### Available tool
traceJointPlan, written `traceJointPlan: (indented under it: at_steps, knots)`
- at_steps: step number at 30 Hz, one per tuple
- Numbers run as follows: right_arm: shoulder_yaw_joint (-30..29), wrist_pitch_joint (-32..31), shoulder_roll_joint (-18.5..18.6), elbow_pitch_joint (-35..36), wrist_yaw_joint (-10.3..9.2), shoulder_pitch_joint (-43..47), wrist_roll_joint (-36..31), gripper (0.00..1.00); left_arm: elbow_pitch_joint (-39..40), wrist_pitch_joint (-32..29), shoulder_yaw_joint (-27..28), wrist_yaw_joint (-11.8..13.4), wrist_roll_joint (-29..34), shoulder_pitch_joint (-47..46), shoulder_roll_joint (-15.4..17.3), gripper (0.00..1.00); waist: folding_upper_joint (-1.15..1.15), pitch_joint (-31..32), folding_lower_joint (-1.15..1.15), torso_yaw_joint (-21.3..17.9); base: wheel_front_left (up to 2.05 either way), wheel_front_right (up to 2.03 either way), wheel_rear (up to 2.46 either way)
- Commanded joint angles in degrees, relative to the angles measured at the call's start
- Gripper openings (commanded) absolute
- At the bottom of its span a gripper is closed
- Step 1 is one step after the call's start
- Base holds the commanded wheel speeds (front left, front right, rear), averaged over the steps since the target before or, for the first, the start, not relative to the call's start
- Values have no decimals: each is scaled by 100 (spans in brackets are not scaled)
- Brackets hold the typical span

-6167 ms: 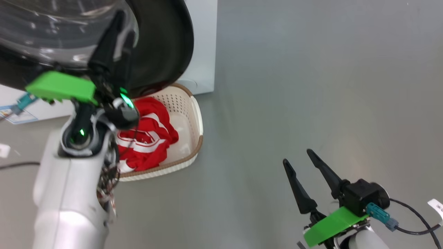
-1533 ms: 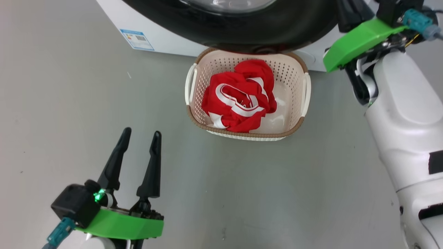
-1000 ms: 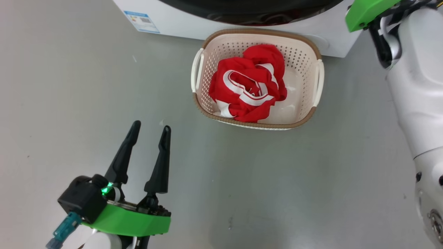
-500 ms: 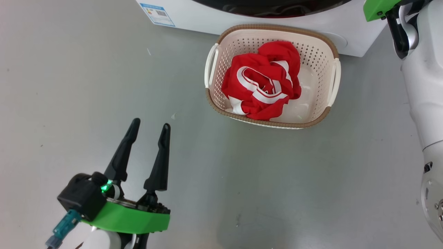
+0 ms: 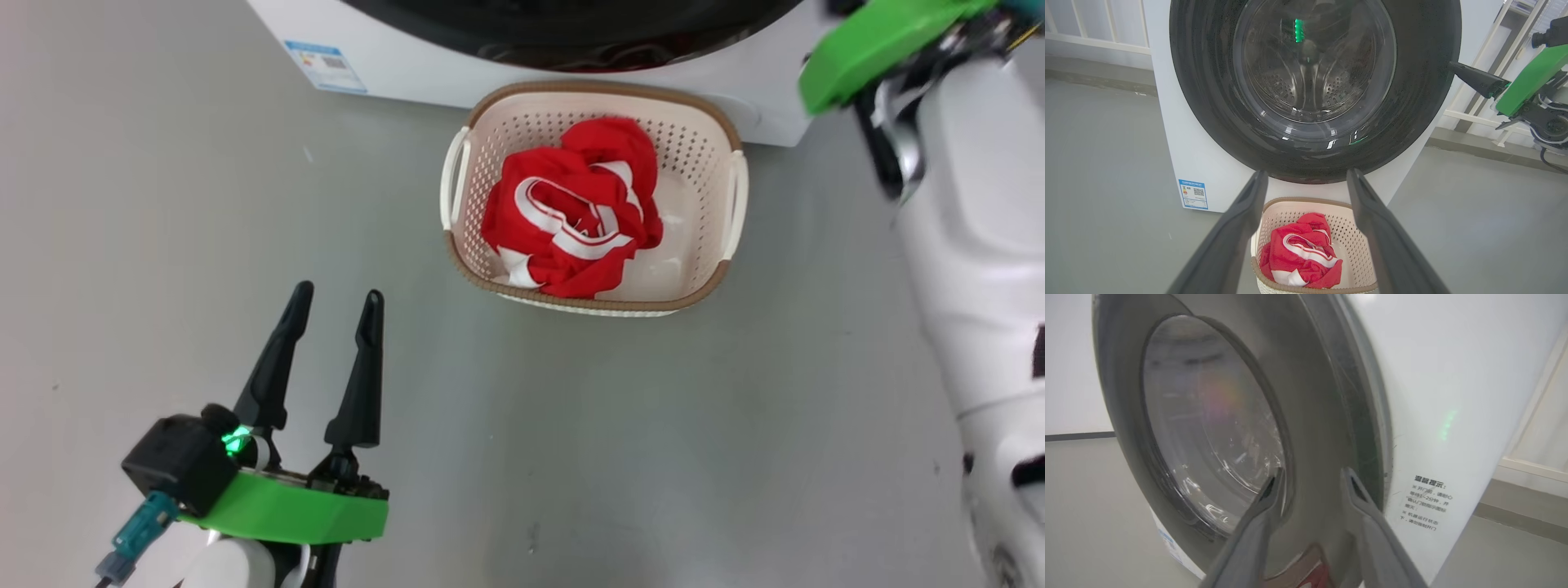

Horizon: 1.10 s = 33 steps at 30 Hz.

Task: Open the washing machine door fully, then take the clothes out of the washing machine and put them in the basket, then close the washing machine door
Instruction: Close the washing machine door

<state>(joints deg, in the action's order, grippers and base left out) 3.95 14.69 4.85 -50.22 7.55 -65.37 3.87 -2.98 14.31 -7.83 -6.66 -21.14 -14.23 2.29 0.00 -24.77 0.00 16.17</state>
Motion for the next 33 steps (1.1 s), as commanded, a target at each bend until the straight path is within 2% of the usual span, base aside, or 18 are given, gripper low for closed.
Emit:
traceJointPlan:
  at_steps: [1,5,10,21,33]
  knots:
    - [228,31,-194,338,-6,274,186,100,84,69,225,-40,-51,-51,82,100,0,192,0,-188,0,0,0]
    - [499,31,-196,876,-6,918,462,100,2,69,291,-25,-81,-41,76,100,0,402,0,-397,0,0,0]
    - [518,31,-196,1580,-6,1671,610,100,-101,69,320,-14,-38,-1,73,100,0,669,0,-623,0,0,0]
    - [137,31,-197,2747,-6,3304,756,100,-162,69,382,-34,-77,256,91,100,0,1387,0,-1033,0,0,0]
    - [-154,31,-197,3496,-6,4664,751,100,-141,69,487,58,45,667,177,100,0,2038,0,-1319,0,0,0]
